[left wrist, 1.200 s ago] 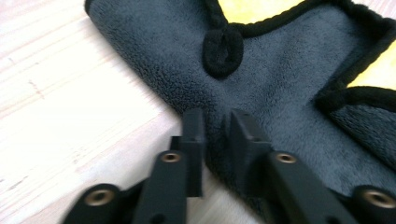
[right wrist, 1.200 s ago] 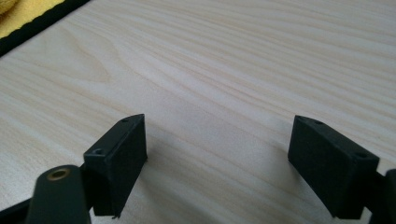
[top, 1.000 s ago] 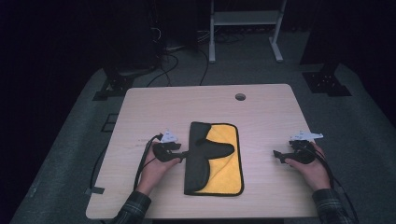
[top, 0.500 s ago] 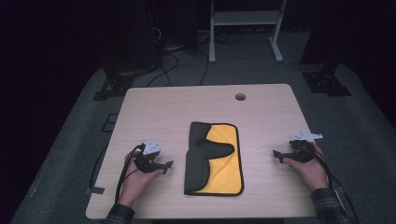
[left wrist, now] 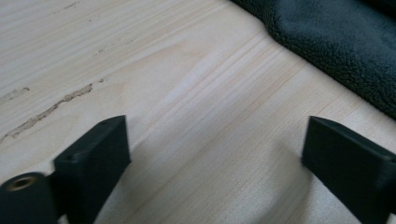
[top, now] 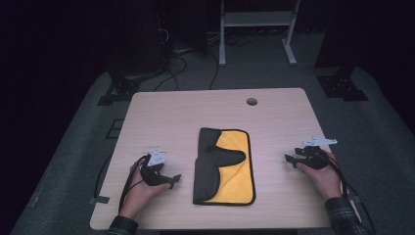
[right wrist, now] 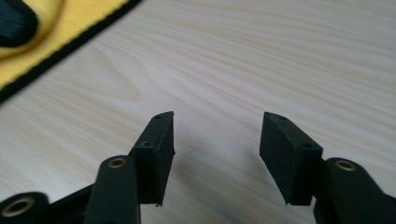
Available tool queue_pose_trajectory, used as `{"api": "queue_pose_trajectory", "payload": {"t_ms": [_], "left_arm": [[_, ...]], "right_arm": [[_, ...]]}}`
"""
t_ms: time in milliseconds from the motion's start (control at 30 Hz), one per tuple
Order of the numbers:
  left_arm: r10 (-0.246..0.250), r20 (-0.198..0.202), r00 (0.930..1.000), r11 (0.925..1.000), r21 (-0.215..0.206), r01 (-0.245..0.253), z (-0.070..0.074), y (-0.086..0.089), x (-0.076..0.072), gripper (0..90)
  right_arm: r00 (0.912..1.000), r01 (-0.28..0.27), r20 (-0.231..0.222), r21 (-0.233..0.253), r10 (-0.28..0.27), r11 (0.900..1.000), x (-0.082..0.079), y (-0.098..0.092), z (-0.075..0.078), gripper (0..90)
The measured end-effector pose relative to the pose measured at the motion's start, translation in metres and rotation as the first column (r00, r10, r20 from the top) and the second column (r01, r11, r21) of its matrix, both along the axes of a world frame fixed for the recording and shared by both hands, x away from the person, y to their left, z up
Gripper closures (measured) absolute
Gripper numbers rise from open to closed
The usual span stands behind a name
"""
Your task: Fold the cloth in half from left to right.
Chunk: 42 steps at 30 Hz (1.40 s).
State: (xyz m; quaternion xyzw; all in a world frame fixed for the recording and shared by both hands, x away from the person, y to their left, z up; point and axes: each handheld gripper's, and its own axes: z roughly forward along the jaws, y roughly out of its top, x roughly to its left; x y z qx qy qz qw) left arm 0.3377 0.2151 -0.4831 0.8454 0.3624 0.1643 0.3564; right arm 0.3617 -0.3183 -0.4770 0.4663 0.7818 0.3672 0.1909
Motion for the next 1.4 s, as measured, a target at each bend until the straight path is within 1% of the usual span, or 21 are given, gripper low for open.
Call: {"api": "queue_pose_trajectory", "payload": {"t_ms": [33, 200, 400, 500, 633, 667, 700, 800, 867, 900, 967, 1067, 1133, 1200, 1300, 1367, 1400], "left_arm": [[0.0, -0.002, 1.0, 1.0, 0.0, 0.0, 0.0, 0.0, 0.0, 2.0], [-0.006, -0.01, 0.9999, 1.0, 0.004, 0.006, -0.001, -0.001, 0.001, 0.0], [-0.007, -0.012, 0.9999, 1.0, 0.005, 0.007, -0.001, -0.001, 0.001, 0.0], [-0.008, -0.013, 0.9999, 1.0, 0.005, 0.008, -0.001, -0.001, 0.001, 0.0], [-0.007, -0.013, 0.9999, 1.0, 0.004, 0.007, -0.001, -0.001, 0.001, 0.0], [-0.007, -0.013, 0.9999, 1.0, 0.004, 0.008, -0.001, -0.001, 0.001, 0.0], [-0.007, -0.013, 0.9999, 1.0, 0.005, 0.007, -0.001, -0.001, 0.001, 0.0], [-0.008, -0.013, 0.9999, 1.0, 0.005, 0.008, 0.0, -0.001, 0.001, 0.0], [-0.008, -0.013, 0.9999, 1.0, 0.005, 0.008, 0.0, -0.001, 0.001, 0.0], [-0.007, -0.013, 0.9999, 1.0, 0.005, 0.007, -0.001, -0.001, 0.001, 0.0], [-0.007, -0.012, 0.9999, 1.0, 0.005, 0.007, -0.001, -0.001, 0.001, 0.0], [-0.005, -0.012, 0.9999, 1.0, 0.006, 0.005, 0.0, -0.001, 0.001, 0.0], [-0.004, -0.012, 0.9999, 1.0, 0.006, 0.004, -0.001, -0.001, 0.001, 0.0], [-0.003, -0.012, 0.9999, 1.0, 0.006, 0.004, -0.001, -0.001, 0.001, 0.0], [-0.003, -0.012, 0.9999, 1.0, 0.006, 0.003, -0.001, -0.001, 0.001, 0.0], [-0.003, -0.012, 0.9999, 1.0, 0.006, 0.003, -0.001, -0.001, 0.001, 0.0], [-0.003, -0.012, 0.9999, 1.0, 0.006, 0.004, 0.0, -0.001, 0.001, 0.0]], "right_arm": [[1.0, -0.01, 0.001, 0.01, 0.01, 1.0, 0.0, 0.002, 0.001, 45.2], [0.9985, -0.051, 0.026, 0.055, 0.049, 0.997, 0.003, 0.013, 0.01, 50.9], [0.994, -0.103, 0.042, 0.063, 0.1, 0.993, 0.012, 0.028, 0.019, 53.1], [0.9927, -0.115, 0.046, 0.073, 0.112, 0.991, 0.015, 0.035, 0.022, 54.0], [0.9884, -0.144, 0.059, 0.082, 0.139, 0.986, 0.02, 0.046, 0.027, 54.1], [0.9875, -0.147, 0.07, 0.083, 0.141, 0.986, 0.021, 0.05, 0.028, 54.3], [0.987, -0.151, 0.068, 0.089, 0.146, 0.984, 0.022, 0.052, 0.029, 54.1], [0.9846, -0.167, 0.069, 0.089, 0.161, 0.982, 0.026, 0.061, 0.032, 54.5], [0.9821, -0.179, 0.076, 0.087, 0.172, 0.98, 0.029, 0.067, 0.034, 54.7], [0.9814, -0.181, 0.083, 0.096, 0.173, 0.979, 0.03, 0.07, 0.034, 55.0], [0.9792, -0.194, 0.075, 0.084, 0.188, 0.977, 0.033, 0.076, 0.036, 55.1], [0.9759, -0.211, 0.075, 0.087, 0.205, 0.974, 0.037, 0.084, 0.038, 55.5], [0.974, -0.218, 0.084, 0.096, 0.21, 0.971, 0.039, 0.088, 0.04, 56.4], [0.971, -0.232, 0.08, 0.083, 0.225, 0.969, 0.041, 0.094, 0.041, 56.4], [0.9665, -0.249, 0.085, 0.081, 0.242, 0.965, 0.045, 0.103, 0.043, 57.1], [0.9639, -0.257, 0.093, 0.086, 0.249, 0.962, 0.046, 0.109, 0.044, 58.2], [0.962, -0.266, 0.088, 0.091, 0.259, 0.96, 0.047, 0.113, 0.045, 58.2]]}}
